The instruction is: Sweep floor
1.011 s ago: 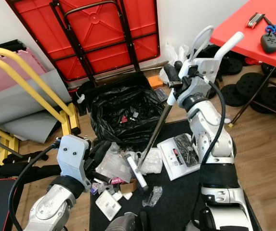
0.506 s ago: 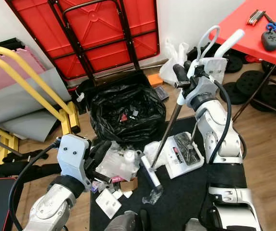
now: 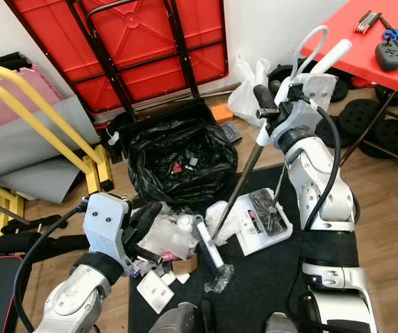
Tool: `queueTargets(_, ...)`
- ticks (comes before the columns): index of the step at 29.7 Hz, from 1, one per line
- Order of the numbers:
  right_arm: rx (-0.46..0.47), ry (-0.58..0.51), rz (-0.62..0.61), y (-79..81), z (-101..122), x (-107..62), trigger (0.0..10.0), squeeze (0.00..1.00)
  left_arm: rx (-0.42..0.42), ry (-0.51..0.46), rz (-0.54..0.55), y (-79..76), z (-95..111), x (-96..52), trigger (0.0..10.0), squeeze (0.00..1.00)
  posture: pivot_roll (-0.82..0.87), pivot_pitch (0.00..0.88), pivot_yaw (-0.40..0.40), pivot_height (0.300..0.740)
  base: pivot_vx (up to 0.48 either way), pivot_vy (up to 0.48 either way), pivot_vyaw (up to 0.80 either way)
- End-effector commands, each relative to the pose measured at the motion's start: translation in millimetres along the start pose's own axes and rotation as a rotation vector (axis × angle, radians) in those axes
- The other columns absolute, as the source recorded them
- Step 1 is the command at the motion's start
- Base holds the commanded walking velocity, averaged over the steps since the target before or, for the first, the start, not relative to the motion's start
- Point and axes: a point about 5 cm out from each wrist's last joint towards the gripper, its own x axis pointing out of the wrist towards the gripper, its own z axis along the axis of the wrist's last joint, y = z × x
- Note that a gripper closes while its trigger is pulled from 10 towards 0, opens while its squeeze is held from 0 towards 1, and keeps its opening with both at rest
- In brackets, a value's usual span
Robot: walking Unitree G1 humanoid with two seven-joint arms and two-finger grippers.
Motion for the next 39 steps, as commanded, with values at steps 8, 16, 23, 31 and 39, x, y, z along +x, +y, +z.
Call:
queueTargets(8, 0.061, -0.170, 0.064, 9.0, 21.8, 11.5, 10.0, 0.00, -0.010, 0.017, 0.011, -1.5, -0.8, -4.9, 10.0, 0.00, 0.04, 0.240, 0.069, 0.740, 0.000, 0.000, 0.00)
queueTargets(16, 0.062, -0.240, 0.043, 3.3, 35.6, 26.4, 10.0, 0.00, -0.011, 0.018, 0.009, -2.4, 1.4, -7.4, 10.0, 0.00, 0.06, 0.265, 0.073, 0.740, 0.000, 0.000, 0.00)
queueTargets(23, 0.071, -0.258, 0.022, -5.2, 27.3, 30.7, 10.0, 0.00, -0.013, 0.015, 0.009, -3.1, 4.9, -10.4, 10.0, 0.00, 0.07, 0.287, 0.085, 0.740, 0.000, 0.000, 0.00)
queueTargets(31, 0.113, -0.254, 0.050, -2.7, 10.9, 35.8, 10.0, 0.00, -0.015, 0.023, 0.007, -3.5, 8.4, -16.4, 10.0, 0.00, 0.09, 0.313, 0.094, 0.740, 0.000, 0.000, 0.00)
queueTargets(39, 0.057, -0.240, 0.041, -11.7, 7.8, 30.4, 10.0, 0.00, -0.020, 0.026, 0.010, -3.3, 9.4, -17.4, 10.0, 0.00, 0.09, 0.319, 0.094, 0.740, 0.000, 0.000, 0.00)
